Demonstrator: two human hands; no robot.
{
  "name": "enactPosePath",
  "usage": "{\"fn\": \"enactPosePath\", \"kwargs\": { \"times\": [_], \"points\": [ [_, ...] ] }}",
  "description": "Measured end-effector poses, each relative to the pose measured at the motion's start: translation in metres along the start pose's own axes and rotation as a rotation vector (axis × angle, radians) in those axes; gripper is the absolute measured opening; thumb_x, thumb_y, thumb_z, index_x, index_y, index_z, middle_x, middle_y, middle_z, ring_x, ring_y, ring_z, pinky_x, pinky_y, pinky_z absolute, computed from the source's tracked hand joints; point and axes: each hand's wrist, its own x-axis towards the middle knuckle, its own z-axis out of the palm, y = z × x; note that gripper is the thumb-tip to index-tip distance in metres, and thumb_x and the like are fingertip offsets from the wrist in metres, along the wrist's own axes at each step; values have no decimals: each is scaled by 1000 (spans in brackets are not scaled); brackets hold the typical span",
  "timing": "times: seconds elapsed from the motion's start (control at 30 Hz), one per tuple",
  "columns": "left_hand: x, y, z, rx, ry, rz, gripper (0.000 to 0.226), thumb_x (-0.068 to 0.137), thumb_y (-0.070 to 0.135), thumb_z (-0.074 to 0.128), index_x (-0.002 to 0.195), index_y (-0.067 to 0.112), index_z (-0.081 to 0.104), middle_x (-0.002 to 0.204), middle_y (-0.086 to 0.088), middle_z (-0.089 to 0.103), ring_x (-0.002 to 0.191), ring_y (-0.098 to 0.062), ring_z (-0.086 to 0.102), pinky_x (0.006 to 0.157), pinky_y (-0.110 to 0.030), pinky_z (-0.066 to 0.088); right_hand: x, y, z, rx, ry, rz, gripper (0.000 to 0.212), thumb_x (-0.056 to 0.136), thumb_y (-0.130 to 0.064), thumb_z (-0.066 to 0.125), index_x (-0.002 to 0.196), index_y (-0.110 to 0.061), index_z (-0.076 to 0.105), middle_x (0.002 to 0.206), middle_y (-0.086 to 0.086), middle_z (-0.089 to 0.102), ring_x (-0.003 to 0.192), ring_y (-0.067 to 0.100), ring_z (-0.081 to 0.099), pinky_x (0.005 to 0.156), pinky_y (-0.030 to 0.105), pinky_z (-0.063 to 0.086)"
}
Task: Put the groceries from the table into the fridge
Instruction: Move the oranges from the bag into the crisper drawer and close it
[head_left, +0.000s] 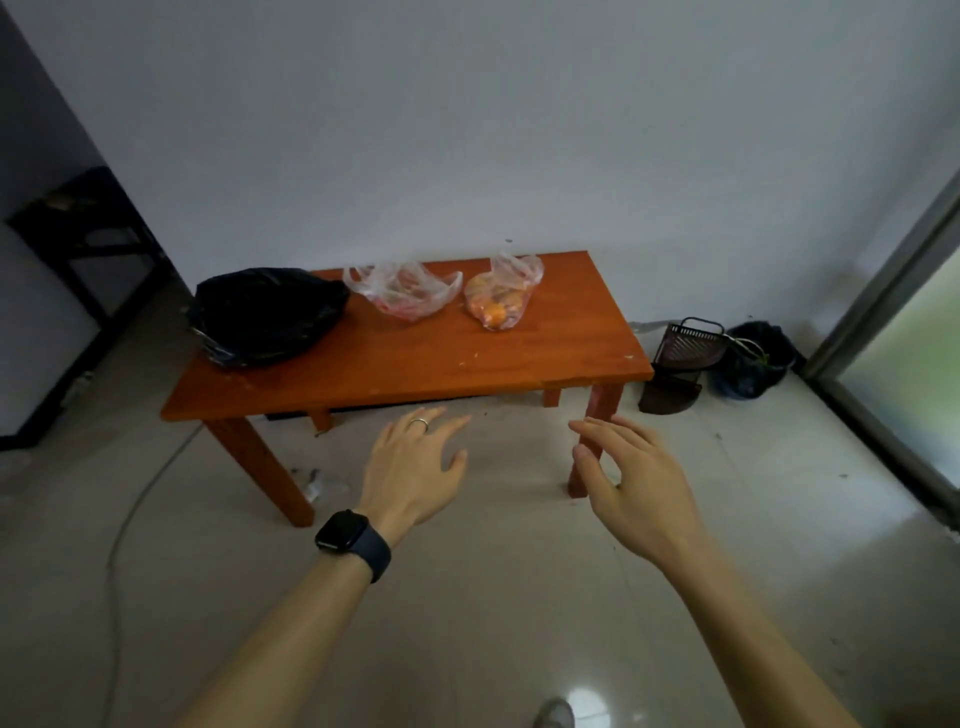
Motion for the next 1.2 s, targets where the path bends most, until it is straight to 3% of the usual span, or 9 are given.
{"fn": "enactPosePath", "kwargs": {
  "times": [0.33,0.47,0.57,0.83,1.03,1.2],
  "points": [
    [141,-31,4,27,43,20,47,97,46,49,144,41,44,153,5,41,143,-16,30,116,-39,25,135,18,49,69,-22,14,40,101,-44,47,139,-33,56,139,-12,59,141,12,38,115,34,30],
    [209,-38,4,29,28,-1,48,96,47,49,144,41,45,152,6,43,142,-15,33,115,-39,30,198,35,61,122,-47,37,40,100,-43,49,137,-31,57,126,-8,67,138,15,41,113,36,35],
    [245,-39,3,-12,25,-8,48,96,47,49,144,40,45,152,6,42,141,-14,34,116,-38,31,233,45,67,137,-47,22,40,100,-42,51,137,-31,58,136,-10,60,137,14,42,108,30,35],
    [365,-44,6,-165,8,2,46,97,43,52,143,40,46,151,8,42,139,-13,37,112,-38,38,343,74,89,172,-98,69,43,100,-44,51,140,-31,54,139,-11,57,134,11,44,102,22,33],
    [486,-59,20,-268,-15,28,45,98,40,53,143,36,47,148,8,44,134,-12,42,94,-22,34,419,101,119,180,-164,183,50,99,-48,51,146,-31,44,141,-10,54,134,11,45,101,23,37],
    [599,-77,47,-413,-95,-10,45,100,41,51,144,32,45,150,1,43,138,-18,39,106,-31,35,497,121,151,183,-166,298,58,97,-47,56,148,-27,40,147,-5,52,133,16,49,107,34,44]
  ]
}}
